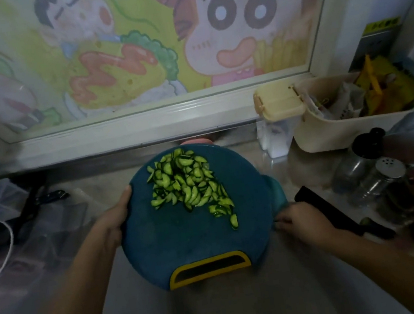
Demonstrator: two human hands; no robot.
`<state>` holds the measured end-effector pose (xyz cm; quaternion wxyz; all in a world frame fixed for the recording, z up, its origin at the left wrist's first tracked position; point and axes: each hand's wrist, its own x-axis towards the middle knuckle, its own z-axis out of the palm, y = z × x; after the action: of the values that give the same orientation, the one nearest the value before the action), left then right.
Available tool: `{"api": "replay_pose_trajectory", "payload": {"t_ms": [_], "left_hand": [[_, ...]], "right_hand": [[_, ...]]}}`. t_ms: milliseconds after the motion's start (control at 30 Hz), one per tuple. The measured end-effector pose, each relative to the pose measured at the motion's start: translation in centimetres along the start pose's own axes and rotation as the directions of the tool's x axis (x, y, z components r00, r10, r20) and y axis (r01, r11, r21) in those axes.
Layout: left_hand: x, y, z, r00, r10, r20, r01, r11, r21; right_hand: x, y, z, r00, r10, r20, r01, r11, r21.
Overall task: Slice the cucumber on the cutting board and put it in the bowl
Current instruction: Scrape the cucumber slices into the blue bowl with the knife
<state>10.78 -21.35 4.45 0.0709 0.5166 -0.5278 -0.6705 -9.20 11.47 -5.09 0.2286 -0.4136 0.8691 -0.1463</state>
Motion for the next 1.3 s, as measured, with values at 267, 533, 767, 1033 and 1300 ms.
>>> {"api": "replay_pose_trajectory", "payload": {"t_ms": [267, 533, 767, 1033, 1300], "left_hand": [[-3.5, -1.5, 1.7, 0.999, -0.035, -0.022, 0.036, 0.996, 0.083], [-6.4, -2.9, 3.0, 0.997, -0.045, -0.055, 0.053, 0.986, 0.157], [-7.2, -4.6, 5.4, 0.997, -0.064, -0.037, 0.069, 0.985, 0.161], [-7.7, -6.0, 4.4, 0.987, -0.069, -0.145, 0.088, 0.988, 0.129], [-7.4, -6.1, 3.6, 0.984, -0.087, -0.152, 0.099, 0.992, 0.073]], "right_hand": [[-6.3, -0.2, -0.6, 0.984, -0.047, 0.169, 0.052, 0.998, -0.024], [-13.1, 3.4, -2.2, 0.905, 0.422, -0.059, -0.415, 0.84, -0.349], [-12.9, 3.9, -2.1, 0.901, 0.434, -0.009, -0.432, 0.895, -0.114], [-14.0, 3.0, -4.4, 0.934, 0.312, -0.174, -0.286, 0.945, 0.159], [-15.3, -1.2, -4.0, 0.999, -0.029, 0.025, 0.032, 0.989, -0.141]]}}
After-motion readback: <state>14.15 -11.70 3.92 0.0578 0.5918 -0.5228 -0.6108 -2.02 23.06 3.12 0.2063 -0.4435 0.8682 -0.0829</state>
